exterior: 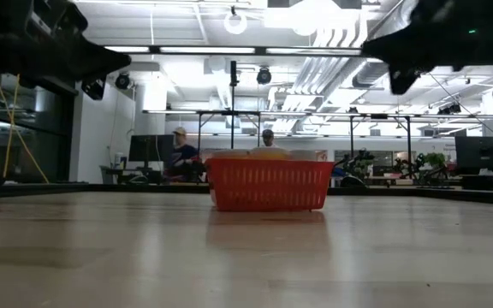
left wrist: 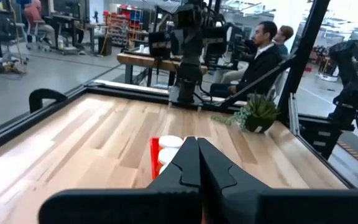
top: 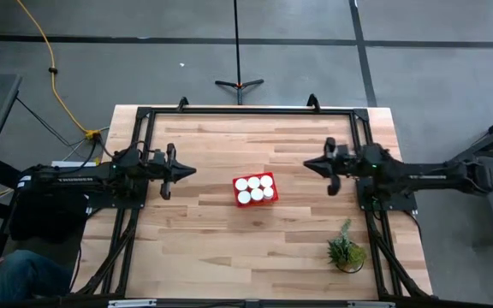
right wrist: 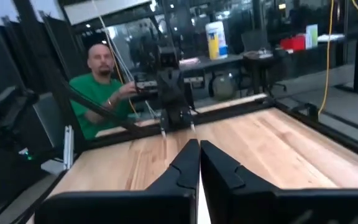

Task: Pick and place pill bottles into a basket
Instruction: Return to Home Position

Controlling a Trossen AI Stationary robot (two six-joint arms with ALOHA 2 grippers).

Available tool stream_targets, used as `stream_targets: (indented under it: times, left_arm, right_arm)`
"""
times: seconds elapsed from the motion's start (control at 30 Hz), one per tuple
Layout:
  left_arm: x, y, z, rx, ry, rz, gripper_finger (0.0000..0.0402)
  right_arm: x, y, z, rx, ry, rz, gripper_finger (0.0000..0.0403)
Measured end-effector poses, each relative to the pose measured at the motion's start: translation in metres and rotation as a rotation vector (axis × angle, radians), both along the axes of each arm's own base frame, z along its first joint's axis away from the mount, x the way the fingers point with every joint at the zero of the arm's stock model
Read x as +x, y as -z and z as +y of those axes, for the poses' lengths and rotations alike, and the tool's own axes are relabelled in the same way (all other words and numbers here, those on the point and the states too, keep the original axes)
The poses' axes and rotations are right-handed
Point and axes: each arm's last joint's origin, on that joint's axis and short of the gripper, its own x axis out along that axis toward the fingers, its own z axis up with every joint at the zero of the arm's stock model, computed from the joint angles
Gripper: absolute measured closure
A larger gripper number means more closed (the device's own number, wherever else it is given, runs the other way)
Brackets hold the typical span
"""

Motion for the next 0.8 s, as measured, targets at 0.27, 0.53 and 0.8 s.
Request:
stream_targets:
  times: [0.27, 0.53, 0.8]
  left_arm:
    - [-0.002, -0.001, -0.001, -0.013, 0.009, -0.007, 0.0379]
    - [-0.015, 0.001, -0.001, 0.031, -0.032, 0.011, 0.0379]
    - [-0.029, 0.0, -0.003, 0.053, -0.044, -0.032, 0.0379]
  right_arm:
    - [-0.04, 0.002, 0.015, 0.018, -0.034, 0.026, 0.0402]
    - [-0.067, 0.004, 0.021, -0.061, 0.052, 0.013, 0.0402]
    - [-0.059, 0.02, 0.025, -0.083, 0.018, -0.036, 0.0403]
